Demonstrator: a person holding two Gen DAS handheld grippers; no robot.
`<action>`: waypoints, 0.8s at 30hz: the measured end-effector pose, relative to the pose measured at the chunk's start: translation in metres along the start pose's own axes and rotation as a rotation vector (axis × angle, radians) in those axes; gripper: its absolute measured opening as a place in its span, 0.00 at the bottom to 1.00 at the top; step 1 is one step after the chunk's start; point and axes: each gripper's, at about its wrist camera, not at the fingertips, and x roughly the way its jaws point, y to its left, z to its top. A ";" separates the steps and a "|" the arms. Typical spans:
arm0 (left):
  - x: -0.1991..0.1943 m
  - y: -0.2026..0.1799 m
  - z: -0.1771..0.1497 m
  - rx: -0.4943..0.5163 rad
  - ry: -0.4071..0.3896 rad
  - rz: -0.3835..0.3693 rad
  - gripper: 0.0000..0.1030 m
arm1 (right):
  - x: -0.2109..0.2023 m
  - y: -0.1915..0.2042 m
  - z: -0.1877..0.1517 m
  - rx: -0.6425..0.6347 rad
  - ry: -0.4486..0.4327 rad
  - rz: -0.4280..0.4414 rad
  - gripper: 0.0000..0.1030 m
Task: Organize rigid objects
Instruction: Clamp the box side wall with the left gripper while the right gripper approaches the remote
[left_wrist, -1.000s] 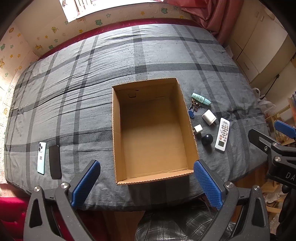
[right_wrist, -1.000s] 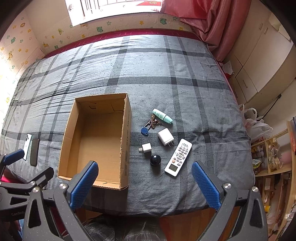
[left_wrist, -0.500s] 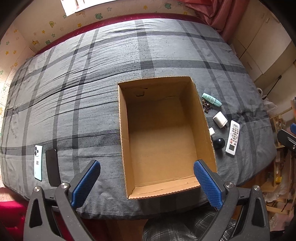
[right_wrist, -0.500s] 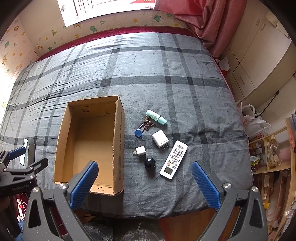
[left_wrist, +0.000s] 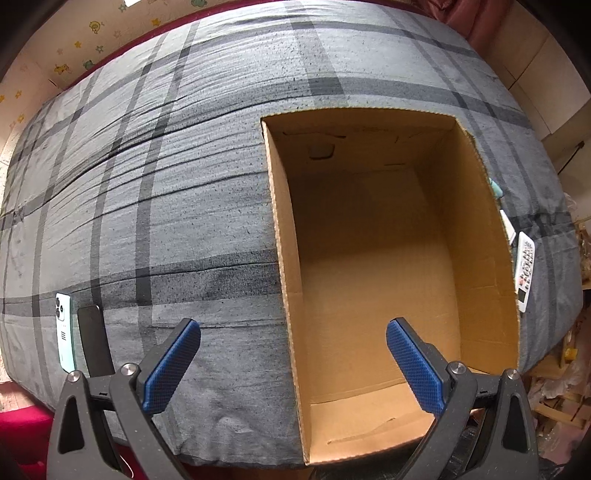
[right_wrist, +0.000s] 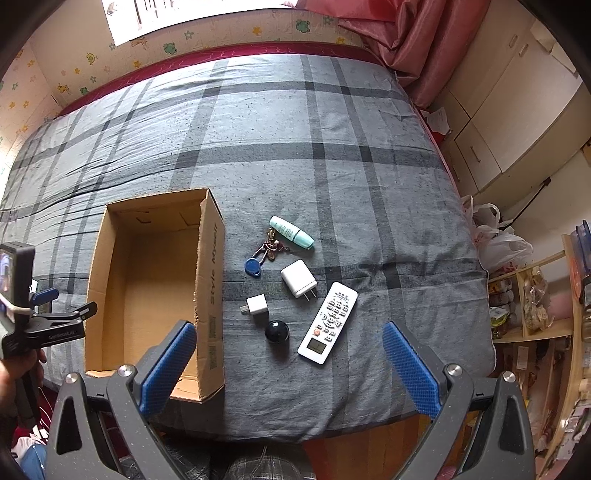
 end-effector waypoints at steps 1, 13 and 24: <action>0.006 0.002 0.000 -0.001 0.004 0.004 1.00 | 0.003 -0.001 0.000 0.002 0.006 -0.001 1.00; 0.050 0.015 0.007 -0.043 0.052 -0.023 0.96 | 0.024 -0.008 0.006 0.022 0.052 -0.001 1.00; 0.064 0.006 0.009 -0.011 0.107 -0.045 0.14 | 0.046 -0.020 0.012 0.041 0.079 -0.011 1.00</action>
